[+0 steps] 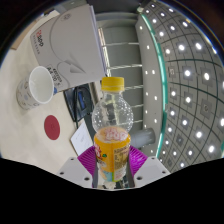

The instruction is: Pour water

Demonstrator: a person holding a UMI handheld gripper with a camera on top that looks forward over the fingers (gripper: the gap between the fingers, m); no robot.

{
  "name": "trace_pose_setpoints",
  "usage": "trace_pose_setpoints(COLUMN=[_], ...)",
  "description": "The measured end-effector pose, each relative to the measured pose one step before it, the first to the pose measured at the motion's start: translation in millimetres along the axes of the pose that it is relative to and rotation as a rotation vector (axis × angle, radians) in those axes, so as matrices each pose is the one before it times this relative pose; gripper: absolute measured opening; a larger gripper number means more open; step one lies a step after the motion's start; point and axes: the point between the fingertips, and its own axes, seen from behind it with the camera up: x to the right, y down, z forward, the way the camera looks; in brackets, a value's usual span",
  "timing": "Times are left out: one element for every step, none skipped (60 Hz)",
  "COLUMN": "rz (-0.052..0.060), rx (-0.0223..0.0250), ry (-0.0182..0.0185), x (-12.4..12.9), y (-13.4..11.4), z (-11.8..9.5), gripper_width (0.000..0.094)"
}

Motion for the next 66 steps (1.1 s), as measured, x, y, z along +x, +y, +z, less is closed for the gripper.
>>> trace_pose_setpoints(rz=[-0.0431, -0.0407, -0.0403, -0.0425, -0.0441, -0.0422, -0.0381, -0.0367, -0.0373, -0.0381, -0.0363, -0.0327, -0.0303, -0.0294, -0.0306, -0.0281, -0.0246, -0.0224, -0.0192, -0.0153, -0.0100, -0.0064, -0.0037, -0.0024, -0.0009, 0.0028, 0.0052, 0.0090, 0.0092, 0.0096, 0.0103, 0.0117, 0.0130, 0.0192, 0.0217, 0.0232, 0.0256, 0.0288, 0.0329, 0.0387, 0.0452, 0.0515, 0.0493, 0.0478, 0.0405, 0.0384, 0.0378, 0.0390, 0.0412, 0.0417, 0.0429, 0.0439, 0.0450, 0.0456, 0.0468, 0.0496, 0.0511, 0.0514, 0.0509, 0.0503, 0.0517, 0.0526, 0.0521, 0.0517, 0.0497, 0.0480], rx=[0.00950, 0.01079, 0.01086, 0.00906, 0.00760, 0.00818, 0.00909, 0.01000, 0.01041, 0.00961, 0.00943, 0.00933, 0.01093, 0.01202, 0.01142, 0.00682, 0.00735, 0.00736, 0.00637, 0.00507, 0.00354, 0.00417, 0.00423, 0.00216, 0.00053, -0.00051, -0.00006, 0.00074, 0.00093, 0.00121, 0.00118, 0.00142, 0.00199, 0.00441, 0.00391, 0.00212, 0.00035, -0.00178, -0.00291, -0.00227, 0.00047, 0.00361, 0.00336, 0.00186, 0.00058, -0.00070, 0.00086, 0.00313, 0.00433, 0.00262, -0.00064, -0.00231, -0.00187, -0.00110, -0.00225, 0.00440, 0.00111, 0.00025, -0.00108, -0.00070, 0.00075, 0.00133, -0.00195, 0.00025, -0.00232, -0.00329], ry=[0.01070, 0.00966, 0.00832, 0.00719, 0.00699, 0.00877, 0.00764, 0.00863, 0.00795, 0.00611, 0.00604, 0.00701, 0.00673, 0.00578, 0.00570, 0.00673, 0.00443, 0.00431, 0.00093, -0.00094, 0.00002, -0.00066, -0.00184, -0.00291, -0.00199, -0.00617, -0.00596, -0.00367, -0.00219, -0.00108, -0.00088, -0.00307, -0.00266, -0.00562, -0.00533, -0.00252, -0.00274, -0.00519, -0.00869, -0.01064, -0.01233, -0.01365, -0.01124, -0.01169, -0.00592, -0.00606, -0.00607, -0.00676, -0.00536, -0.00457, -0.00570, -0.00733, -0.00903, -0.00734, -0.00855, -0.01253, -0.01462, -0.01548, -0.01476, -0.01441, -0.01599, -0.02116, -0.02012, -0.02979, -0.02449, -0.02339], x=[-0.12, 0.25, -0.62, -1.09, -1.08, -4.63, 1.13, 0.21, -0.35, -0.63, -0.66, -0.21, -0.04, -0.13, -1.91, 0.69, 1.53, 0.22, -0.26, -0.46, 0.01, -0.01, 0.01, -0.13, -0.78, 0.10, -0.17, 0.46, 0.88, 0.93, 1.11, 0.65, 0.44, 0.69, 0.77, 1.80, 1.56, 1.33, 0.63, 0.33, 0.19, 0.43, 0.64, 0.71, 2.19, 1.93, 1.79, 2.03, 1.92, 1.87, 1.66, 1.15, 0.56, -0.21, 0.44, 0.10, -0.85, -1.04, -1.32, -1.09, -1.53, -3.04, -9.04, -0.58, -3.24, -3.21], y=[-5.77, -6.26, -5.73, -5.07, -4.67, -6.05, -4.58, -4.31, -4.22, -3.82, -3.79, -3.89, -4.06, -3.96, -4.92, -2.63, -2.38, -2.53, -2.44, -1.94, -1.50, -1.61, -1.42, -0.94, -0.03, -0.64, -0.60, -0.64, -0.60, -0.57, -0.45, -0.59, 0.96, -1.78, -0.17, -0.25, 0.09, 0.45, 0.54, 0.21, -0.42, -1.02, -0.72, -0.70, 0.75, -0.01, -0.40, -0.90, -1.20, -0.77, 0.14, 0.57, 0.47, -0.41, 0.07, -0.14, -0.01, 0.51, 0.75, 0.88, 1.08, 1.21, 3.05, 2.55, 2.89, 3.63], z=[3.29, 2.92, 2.58, 2.57, 2.73, 5.58, 1.14, 1.13, 1.58, 1.52, 1.63, 1.41, 1.12, 1.09, 4.02, 0.64, 0.13, 0.45, 0.44, 0.37, 0.47, 0.41, 0.29, 0.27, 0.07, 0.30, -0.58, -0.45, -0.47, -0.49, -0.50, -0.49, -1.04, -0.06, -0.98, -0.68, -0.60, -0.55, -0.47, -0.38, -0.56, -0.59, -1.30, -0.18, -0.92, 0.16, -0.03, 0.09, 0.19, 0.27, 0.41, 0.15, 0.40, -0.09, -0.50, 1.74, 0.89, 0.94, 1.45, 1.24, 1.61, 2.13, 3.81, 2.28, 3.24, 3.03], gripper_width=[0.0414, 0.0413, 0.0414, 0.0412, 0.0413, 0.0414, 0.0413, 0.0413, 0.0412, 0.0412, 0.0413, 0.0413, 0.0412, 0.0412, 0.0412, 0.0412, 0.0412, 0.0413, 0.0412, 0.0411, 0.0413, 0.0411, 0.0412, 0.0413, 0.0413, 0.0410, 0.0412, 0.0413, 0.0414, 0.0412, 0.0411, 0.0413, 0.0413, 0.0413, 0.0412, 0.0412, 0.0413, 0.0412, 0.0412, 0.0412, 0.0412, 0.0413, 0.0412, 0.0412, 0.0412, 0.0413, 0.0413, 0.0413, 0.0413, 0.0413, 0.0413, 0.0412, 0.0412, 0.0414, 0.0414, 0.0414, 0.0414, 0.0414, 0.0414, 0.0415, 0.0417, 0.0417, 0.0418, 0.0417, 0.0422, 0.0420])
